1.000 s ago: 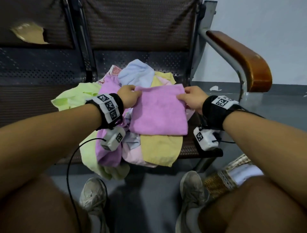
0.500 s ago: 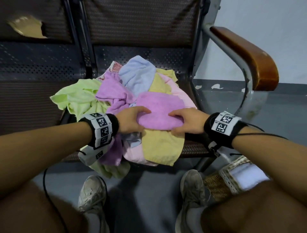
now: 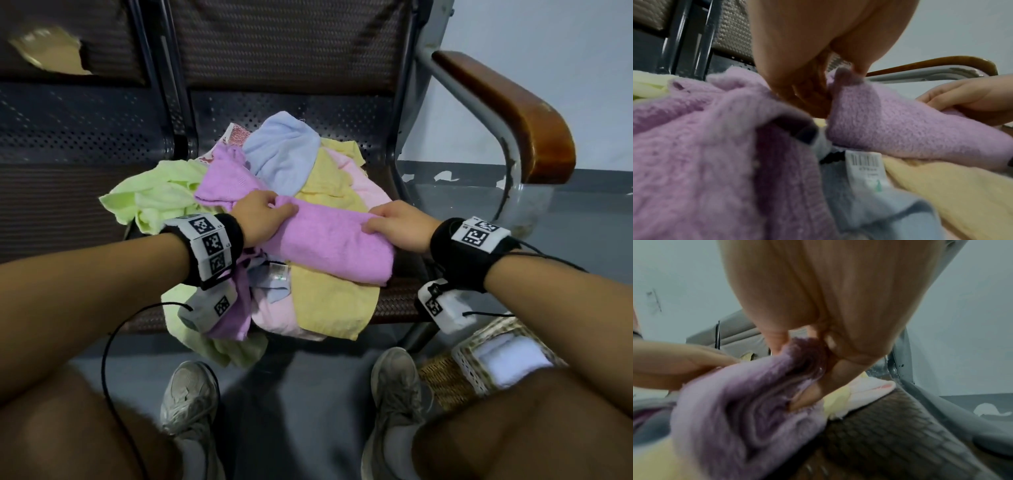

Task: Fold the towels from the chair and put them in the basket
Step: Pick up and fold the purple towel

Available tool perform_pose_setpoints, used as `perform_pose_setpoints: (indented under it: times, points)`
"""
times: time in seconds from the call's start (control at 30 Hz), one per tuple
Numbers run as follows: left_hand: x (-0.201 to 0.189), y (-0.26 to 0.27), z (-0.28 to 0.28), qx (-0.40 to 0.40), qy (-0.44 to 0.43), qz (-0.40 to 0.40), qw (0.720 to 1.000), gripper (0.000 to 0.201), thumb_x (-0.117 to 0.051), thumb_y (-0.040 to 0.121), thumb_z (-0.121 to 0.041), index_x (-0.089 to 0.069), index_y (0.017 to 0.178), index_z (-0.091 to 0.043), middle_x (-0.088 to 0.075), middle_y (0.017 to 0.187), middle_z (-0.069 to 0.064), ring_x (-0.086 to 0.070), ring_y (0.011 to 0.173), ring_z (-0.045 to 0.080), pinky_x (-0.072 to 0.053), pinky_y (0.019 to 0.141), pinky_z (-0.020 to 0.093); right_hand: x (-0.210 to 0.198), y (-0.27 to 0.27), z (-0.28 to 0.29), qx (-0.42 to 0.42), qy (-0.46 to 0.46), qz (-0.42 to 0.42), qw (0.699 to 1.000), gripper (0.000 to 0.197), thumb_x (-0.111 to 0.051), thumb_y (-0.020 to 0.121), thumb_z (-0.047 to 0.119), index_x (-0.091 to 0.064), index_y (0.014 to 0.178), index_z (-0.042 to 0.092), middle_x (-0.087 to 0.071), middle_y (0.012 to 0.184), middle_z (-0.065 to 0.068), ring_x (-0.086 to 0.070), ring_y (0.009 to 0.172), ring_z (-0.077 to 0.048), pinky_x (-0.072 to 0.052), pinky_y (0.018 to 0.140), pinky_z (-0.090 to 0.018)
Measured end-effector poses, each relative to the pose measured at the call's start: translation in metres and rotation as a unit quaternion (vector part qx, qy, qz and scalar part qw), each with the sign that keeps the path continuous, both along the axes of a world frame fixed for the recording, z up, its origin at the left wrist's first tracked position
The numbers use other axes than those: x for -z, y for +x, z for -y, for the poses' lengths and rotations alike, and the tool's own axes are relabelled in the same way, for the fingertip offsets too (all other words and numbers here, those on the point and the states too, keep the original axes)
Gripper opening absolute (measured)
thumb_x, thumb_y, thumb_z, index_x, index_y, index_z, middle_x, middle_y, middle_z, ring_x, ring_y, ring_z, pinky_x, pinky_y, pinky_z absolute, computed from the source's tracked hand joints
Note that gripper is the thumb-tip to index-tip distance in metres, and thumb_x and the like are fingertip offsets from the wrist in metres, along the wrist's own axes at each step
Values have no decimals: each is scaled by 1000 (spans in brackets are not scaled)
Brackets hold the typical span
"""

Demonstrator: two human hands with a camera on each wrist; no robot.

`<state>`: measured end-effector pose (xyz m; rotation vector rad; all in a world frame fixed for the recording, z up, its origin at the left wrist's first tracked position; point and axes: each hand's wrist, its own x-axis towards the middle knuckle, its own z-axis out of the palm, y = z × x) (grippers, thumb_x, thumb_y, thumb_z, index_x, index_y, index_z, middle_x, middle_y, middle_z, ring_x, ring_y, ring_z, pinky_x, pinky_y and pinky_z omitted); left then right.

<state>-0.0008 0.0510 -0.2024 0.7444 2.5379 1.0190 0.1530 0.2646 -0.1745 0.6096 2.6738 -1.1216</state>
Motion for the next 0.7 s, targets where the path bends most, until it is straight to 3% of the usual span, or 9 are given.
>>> perform_pose_setpoints:
  times: [0.1, 0.17, 0.23, 0.33, 0.43, 0.5, 0.57, 0.63, 0.7]
  points:
    - [0, 1, -3, -17, -106, -17, 994, 58, -50, 92, -61, -65, 109, -8, -66, 108, 13, -62, 102, 33, -45, 83, 34, 10, -3, -2, -17, 79, 39, 996, 26, -57, 97, 34, -69, 92, 12, -67, 88, -6, -61, 83, -20, -50, 78, -34]
    - [1, 3, -5, -39, -149, 53, 987, 74, -43, 89, -71, -60, 121, -6, -66, 108, 17, -66, 94, 34, -49, 76, 32, 11, -4, -4, -22, 102, 62, 993, 25, -57, 96, 36, -70, 90, 15, -67, 90, -4, -61, 88, -21, -49, 79, -33]
    - [0, 8, -5, -58, -155, 145, 976, 74, -46, 85, -74, -59, 114, -7, -67, 83, 12, -67, 65, 28, -51, 56, 26, 9, -4, -3, -25, 117, 78, 990, 22, -57, 94, 35, -69, 85, 19, -67, 89, -3, -61, 87, -20, -47, 75, -30]
    - [-4, 10, -7, -55, -146, 197, 968, 60, -61, 81, -67, -58, 88, -7, -64, 53, 8, -56, 37, 20, -43, 41, 19, 7, -4, -1, -40, 143, 107, 983, 24, -56, 92, 33, -72, 99, 17, -70, 102, -5, -63, 97, -21, -52, 84, -32]
    - [-13, 10, -15, -52, -46, 168, 983, 49, -73, 78, -52, -63, 89, -5, -65, 65, 9, -57, 45, 17, -44, 44, 20, 1, -4, 0, -44, 148, 94, 984, 36, -59, 91, 31, -64, 124, 17, -66, 122, -6, -63, 106, -20, -52, 93, -34]
    - [-24, 16, -21, -35, 75, 184, 979, 36, -81, 73, -37, -60, 84, -11, -62, 77, 7, -59, 59, 18, -50, 55, 24, -8, -4, 3, -14, 57, 17, 998, 58, -63, 91, 28, -44, 146, 18, -54, 140, -7, -57, 121, -19, -48, 100, -31]
    - [-39, 24, -25, 5, 181, 231, 956, 30, -84, 70, -23, -56, 82, -18, -60, 83, 9, -59, 73, 21, -53, 69, 34, -19, -5, 10, 19, -58, -76, 995, 76, -69, 88, 22, -30, 154, 23, -49, 146, -5, -50, 131, -17, -44, 101, -28]
    - [-53, 33, -28, 49, 240, 251, 936, 29, -82, 72, -13, -58, 80, -25, -62, 82, 6, -59, 75, 19, -53, 69, 31, -31, -4, 19, 49, -135, -133, 981, 78, -74, 85, 20, -34, 151, 26, -61, 133, 0, -61, 118, -14, -50, 90, -26]
    - [-66, 41, -29, 61, 280, 249, 925, 27, -81, 74, -9, -61, 81, -28, -63, 78, 0, -58, 72, 14, -49, 59, 22, -42, -1, 26, 63, -133, -148, 978, 51, -76, 83, 22, -59, 131, 21, -73, 109, 1, -69, 96, -13, -53, 75, -24]
